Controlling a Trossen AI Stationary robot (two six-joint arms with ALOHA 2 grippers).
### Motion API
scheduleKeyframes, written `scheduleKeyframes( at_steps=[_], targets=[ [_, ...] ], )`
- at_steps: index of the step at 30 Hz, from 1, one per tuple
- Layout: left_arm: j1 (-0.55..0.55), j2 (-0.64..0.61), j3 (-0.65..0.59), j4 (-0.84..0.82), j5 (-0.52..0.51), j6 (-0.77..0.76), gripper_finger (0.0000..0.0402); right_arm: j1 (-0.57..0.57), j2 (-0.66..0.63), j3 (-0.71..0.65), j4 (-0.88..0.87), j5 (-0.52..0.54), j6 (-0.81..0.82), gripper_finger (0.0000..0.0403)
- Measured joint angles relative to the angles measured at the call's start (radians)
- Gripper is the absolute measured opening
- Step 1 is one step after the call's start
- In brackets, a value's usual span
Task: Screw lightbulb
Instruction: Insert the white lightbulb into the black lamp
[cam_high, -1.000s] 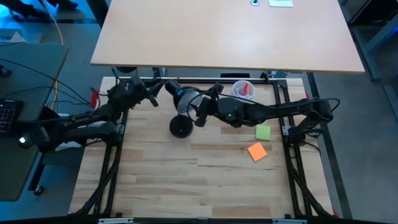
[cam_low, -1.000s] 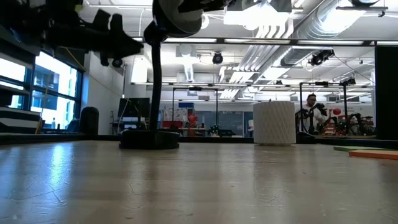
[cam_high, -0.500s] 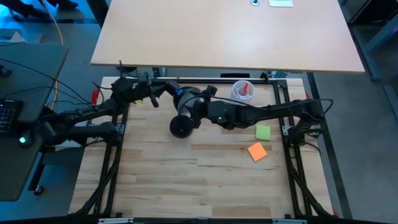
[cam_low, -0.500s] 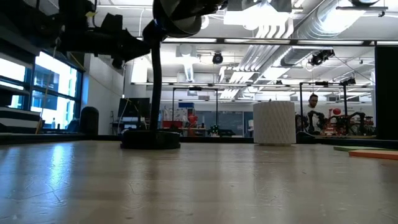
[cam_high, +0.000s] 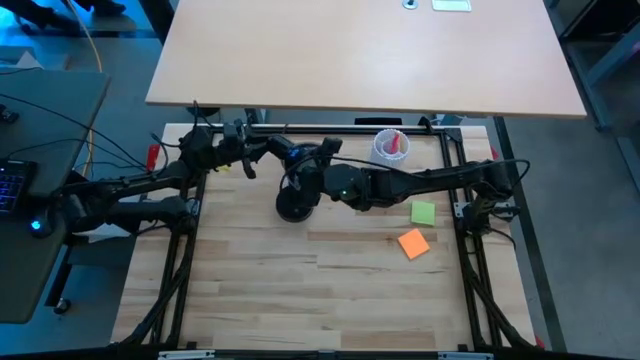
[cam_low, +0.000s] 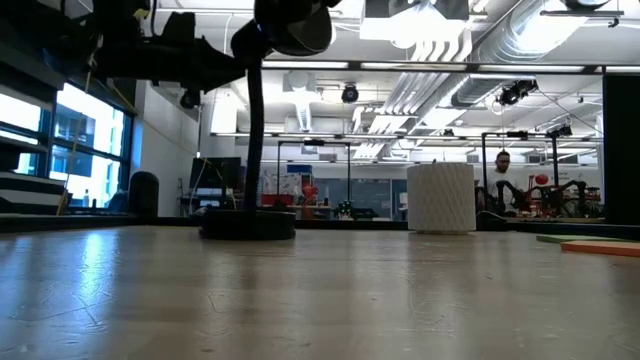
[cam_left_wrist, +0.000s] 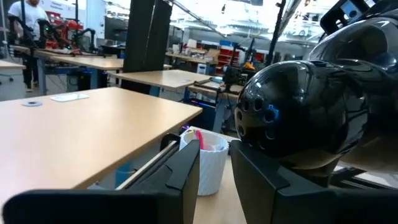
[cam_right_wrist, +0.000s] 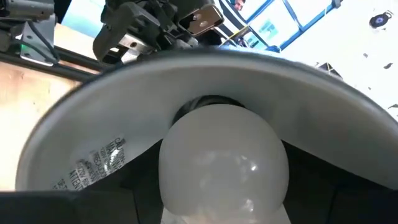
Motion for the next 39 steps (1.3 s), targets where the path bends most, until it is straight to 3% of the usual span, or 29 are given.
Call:
scheduleKeyframes(
  at_steps=[8, 13, 20, 32, 39],
  targets=[
    [-0.010, -0.001, 0.000, -0.009, 0.000, 0.015, 0.0090, -0.002, -0.001, -0.001, -0.010, -0.008, 0.060, 0.0242],
    [-0.037, -0.004, 0.000, -0.009, -0.011, 0.105, 0.0090, -0.003, -0.002, -0.001, -0.011, -0.011, 0.304, 0.0246],
    [-0.123, -0.004, 0.000, -0.071, -0.031, 0.278, 0.0089, -0.011, 0.002, 0.001, -0.004, -0.049, 0.499, 0.0248],
    [-0.219, -0.005, -0.001, -0.094, -0.226, 0.438, 0.0090, -0.072, -0.005, 0.002, -0.052, -0.217, 0.816, 0.0249],
    [-0.232, -0.008, 0.002, -0.115, -0.261, 0.447, 0.0090, -0.084, -0.020, 0.002, -0.062, -0.265, 0.891, 0.0260]
  ],
)
